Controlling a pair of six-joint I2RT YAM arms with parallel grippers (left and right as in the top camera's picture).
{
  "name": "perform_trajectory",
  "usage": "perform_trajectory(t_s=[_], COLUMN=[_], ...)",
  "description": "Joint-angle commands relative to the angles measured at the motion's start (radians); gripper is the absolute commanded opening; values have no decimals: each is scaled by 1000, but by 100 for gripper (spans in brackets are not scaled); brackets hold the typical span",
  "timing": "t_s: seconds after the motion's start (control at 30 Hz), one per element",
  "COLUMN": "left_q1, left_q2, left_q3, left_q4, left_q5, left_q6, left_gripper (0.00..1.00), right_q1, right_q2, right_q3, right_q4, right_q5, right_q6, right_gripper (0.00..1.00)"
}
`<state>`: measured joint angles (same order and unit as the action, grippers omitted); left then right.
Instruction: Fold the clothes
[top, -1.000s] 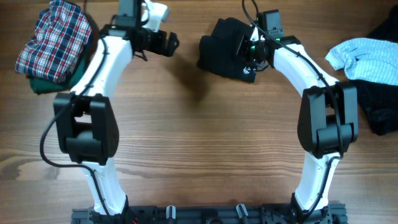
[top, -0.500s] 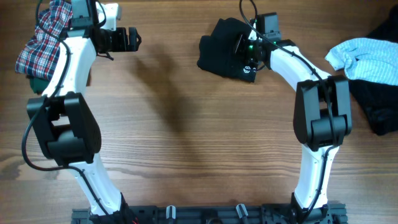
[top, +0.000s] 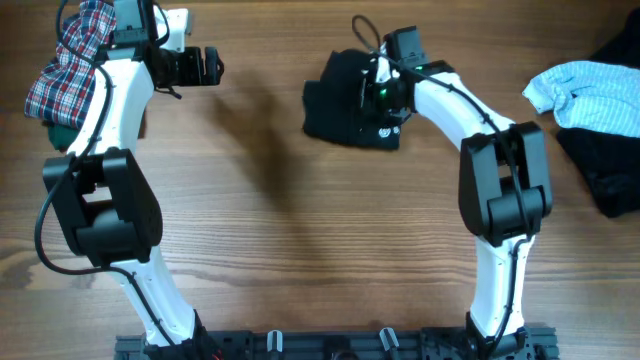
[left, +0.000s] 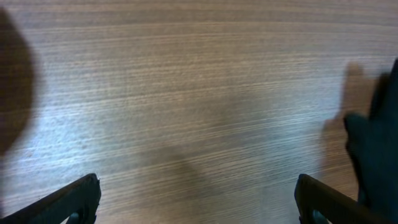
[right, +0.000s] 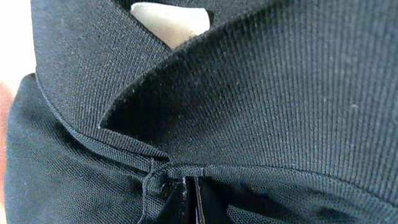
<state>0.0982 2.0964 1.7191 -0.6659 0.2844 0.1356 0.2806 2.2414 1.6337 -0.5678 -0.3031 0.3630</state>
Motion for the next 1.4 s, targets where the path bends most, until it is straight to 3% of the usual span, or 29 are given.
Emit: perform_trajectory(t_s=[0.0,0.33,0.53,0.63,0.73,0.83,1.03,1.37], left_q1=[21,39,39,37,30,14,-39,-68], left_q2=[9,10,10,11,11,13,30,31], left_q3=[2,1,1,1,1,1,-14,-282], left_q4=[-9,-51,-130,-185,-263,-375,-486,-212], left_q5=[-24,5,180,262,277,277,294,553], left_q6=[-10,-10,-10,-10,-10,-10,-9,40], left_gripper=[100,100,100,100,100,100,100,100], right_q1=[67,75,72,72,69,62,28,-66], right_q2=[67,64,47,38,22,2,-41,-150], right_q3=[-55,22,172,237,291,348,356,356], right_q4=[-108,-134,-177,-198,-218,-251,-270,-321], right_q5=[-68,-117,-117,-117,-117,-116,-116,-116], right_q6=[-76,-148,-172,-196,-206,-207,-228,-259], right_gripper=[4,4,7,22,49,61,65,68])
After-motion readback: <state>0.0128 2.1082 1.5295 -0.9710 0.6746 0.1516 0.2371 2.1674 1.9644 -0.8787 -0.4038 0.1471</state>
